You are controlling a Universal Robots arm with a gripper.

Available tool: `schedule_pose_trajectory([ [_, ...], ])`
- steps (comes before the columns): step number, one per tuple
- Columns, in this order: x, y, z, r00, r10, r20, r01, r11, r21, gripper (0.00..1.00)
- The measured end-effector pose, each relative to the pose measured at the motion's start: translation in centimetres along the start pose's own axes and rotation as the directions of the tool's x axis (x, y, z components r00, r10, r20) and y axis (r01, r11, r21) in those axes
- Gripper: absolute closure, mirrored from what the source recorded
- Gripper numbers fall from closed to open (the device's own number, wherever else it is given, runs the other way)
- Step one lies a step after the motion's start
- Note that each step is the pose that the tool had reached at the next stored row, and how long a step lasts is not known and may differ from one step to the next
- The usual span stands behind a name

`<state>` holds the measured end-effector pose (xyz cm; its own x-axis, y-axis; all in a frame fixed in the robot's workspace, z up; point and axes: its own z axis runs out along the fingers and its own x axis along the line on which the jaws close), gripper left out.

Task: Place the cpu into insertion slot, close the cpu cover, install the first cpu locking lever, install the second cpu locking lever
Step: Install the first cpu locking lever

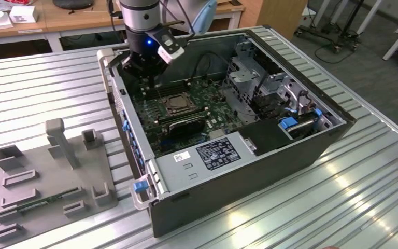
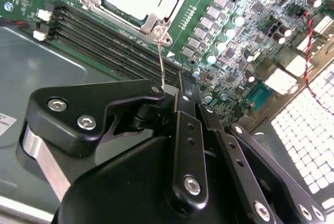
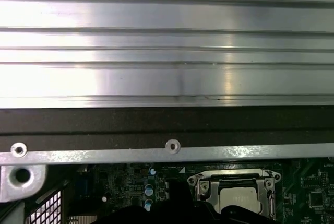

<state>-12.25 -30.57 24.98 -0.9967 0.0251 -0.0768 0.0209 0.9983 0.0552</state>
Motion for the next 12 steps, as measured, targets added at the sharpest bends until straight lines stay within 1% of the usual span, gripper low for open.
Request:
schedule_pose_trajectory([
  [1, 0.00, 0.00, 0.00, 1.0000, 0.000, -0.0001, 0.000, 1.0000, -0.0026, 0.89],
  [2, 0.00, 0.01, 0.00, 1.0000, 0.000, -0.0001, 0.000, 1.0000, -0.0034, 0.89],
  [7, -0.06, 0.00, 0.01, 1.0000, 0.000, -0.0001, 0.000, 1.0000, -0.0052, 0.89],
  [12, -0.47, 0.01, 0.04, 1.0000, 0.001, -0.0002, -0.001, 1.0000, -0.0065, 0.89],
])
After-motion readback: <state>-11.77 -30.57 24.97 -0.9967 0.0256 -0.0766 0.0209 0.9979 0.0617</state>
